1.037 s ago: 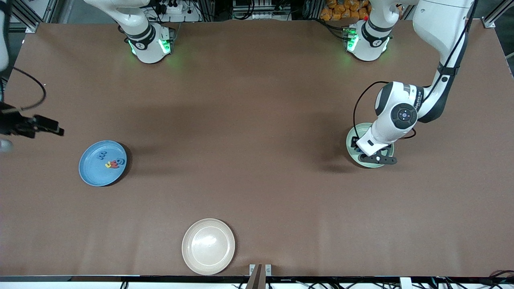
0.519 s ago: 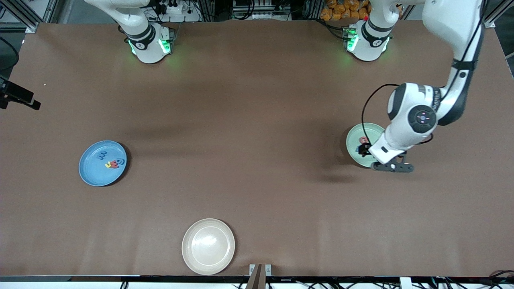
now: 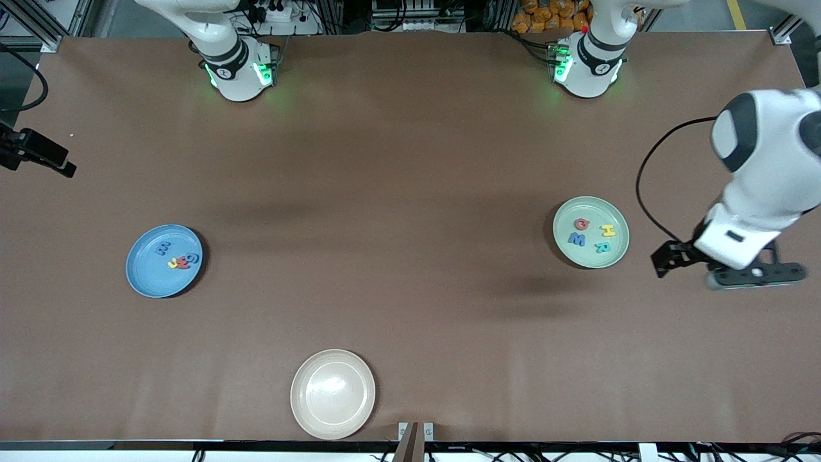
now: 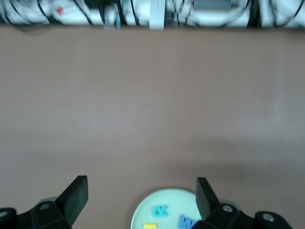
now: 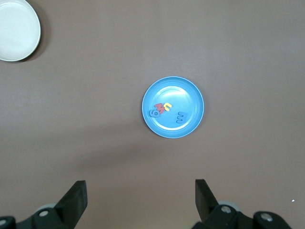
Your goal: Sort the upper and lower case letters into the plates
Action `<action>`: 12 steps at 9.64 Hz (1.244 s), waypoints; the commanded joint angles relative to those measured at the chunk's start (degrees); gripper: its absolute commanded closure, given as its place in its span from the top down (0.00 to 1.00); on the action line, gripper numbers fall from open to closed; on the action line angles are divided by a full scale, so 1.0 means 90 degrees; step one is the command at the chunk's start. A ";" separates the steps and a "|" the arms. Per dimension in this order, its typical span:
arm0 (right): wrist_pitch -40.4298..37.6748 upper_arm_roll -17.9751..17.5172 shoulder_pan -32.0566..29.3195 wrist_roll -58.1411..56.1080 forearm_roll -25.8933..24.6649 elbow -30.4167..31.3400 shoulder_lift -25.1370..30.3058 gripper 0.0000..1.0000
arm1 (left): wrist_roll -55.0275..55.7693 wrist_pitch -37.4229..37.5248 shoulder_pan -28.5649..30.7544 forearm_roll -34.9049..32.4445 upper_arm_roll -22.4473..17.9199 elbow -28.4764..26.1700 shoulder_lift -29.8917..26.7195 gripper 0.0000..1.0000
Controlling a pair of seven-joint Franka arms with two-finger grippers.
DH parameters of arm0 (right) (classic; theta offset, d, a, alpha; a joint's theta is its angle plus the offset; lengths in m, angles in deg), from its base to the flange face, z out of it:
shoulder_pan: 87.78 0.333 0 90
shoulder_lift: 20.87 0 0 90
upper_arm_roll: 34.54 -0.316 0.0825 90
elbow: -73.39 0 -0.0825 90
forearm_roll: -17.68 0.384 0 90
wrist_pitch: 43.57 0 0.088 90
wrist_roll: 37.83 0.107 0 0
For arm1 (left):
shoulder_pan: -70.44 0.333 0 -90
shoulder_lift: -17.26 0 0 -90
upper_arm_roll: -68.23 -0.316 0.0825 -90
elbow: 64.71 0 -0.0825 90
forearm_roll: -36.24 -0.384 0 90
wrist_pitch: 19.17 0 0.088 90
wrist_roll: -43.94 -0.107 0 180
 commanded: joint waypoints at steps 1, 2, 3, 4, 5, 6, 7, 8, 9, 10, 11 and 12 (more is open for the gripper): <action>-0.0094 -0.0135 -0.0047 0.0082 0.0051 -0.0277 -0.0063 1.00 | -0.0187 0.0370 -0.0088 0.0096 -0.0078 0.0309 -0.0220 1.00; -0.0123 -0.0222 -0.0046 0.0101 0.0041 -0.0414 -0.0082 1.00 | -0.0207 0.1135 -0.0088 0.0251 -0.0068 0.0512 -0.0308 1.00; -0.0181 -0.0300 -0.0046 0.0334 0.0041 -0.0434 -0.0083 1.00 | -0.0226 0.2023 -0.0078 0.0494 -0.0029 0.0804 -0.0425 1.00; -0.0191 -0.0311 0.0002 0.0404 0.0022 -0.0435 -0.0073 1.00 | -0.0265 0.2486 -0.0068 0.0729 -0.0039 0.0827 -0.0629 1.00; -0.0182 -0.0311 0.0012 0.0337 -0.0036 -0.0425 -0.0083 1.00 | -0.0275 0.2800 -0.0068 0.0760 -0.0039 0.0827 -0.0795 1.00; -0.0172 -0.0301 0.0012 0.0317 -0.0037 -0.0415 -0.0083 1.00 | -0.0266 0.2968 -0.0059 0.0712 -0.0019 0.0837 -0.0942 1.00; -0.0182 -0.0311 0.0012 0.0278 -0.0037 -0.0386 -0.0083 1.00 | -0.0265 0.3047 -0.0068 0.0760 -0.0019 0.0817 -0.1011 1.00; -0.0191 -0.0311 0.0022 -0.0148 -0.0047 -0.0367 -0.0073 1.00 | -0.0256 0.3270 -0.0078 0.0760 0.0000 0.0827 -0.1060 1.00; -0.0259 -0.0311 0.0022 -0.0181 -0.0047 -0.0366 -0.0044 1.00 | -0.0256 0.3388 -0.0078 0.0760 -0.0019 0.0817 -0.1177 1.00; -0.0308 -0.0311 0.0022 -0.0211 -0.0047 -0.0376 -0.0034 1.00 | -0.0256 0.3650 -0.0068 0.0760 -0.0029 0.0788 -0.1294 1.00; -0.0357 -0.0311 0.0022 -0.0211 -0.0047 -0.0376 -0.0015 1.00 | -0.0285 0.3769 -0.0068 0.0731 -0.0038 0.0817 -0.1305 1.00; -0.0377 -0.0311 0.0022 -0.0221 -0.0047 -0.0366 -0.0014 1.00 | -0.0256 0.3770 -0.0068 0.0673 -0.0048 0.0817 -0.1295 1.00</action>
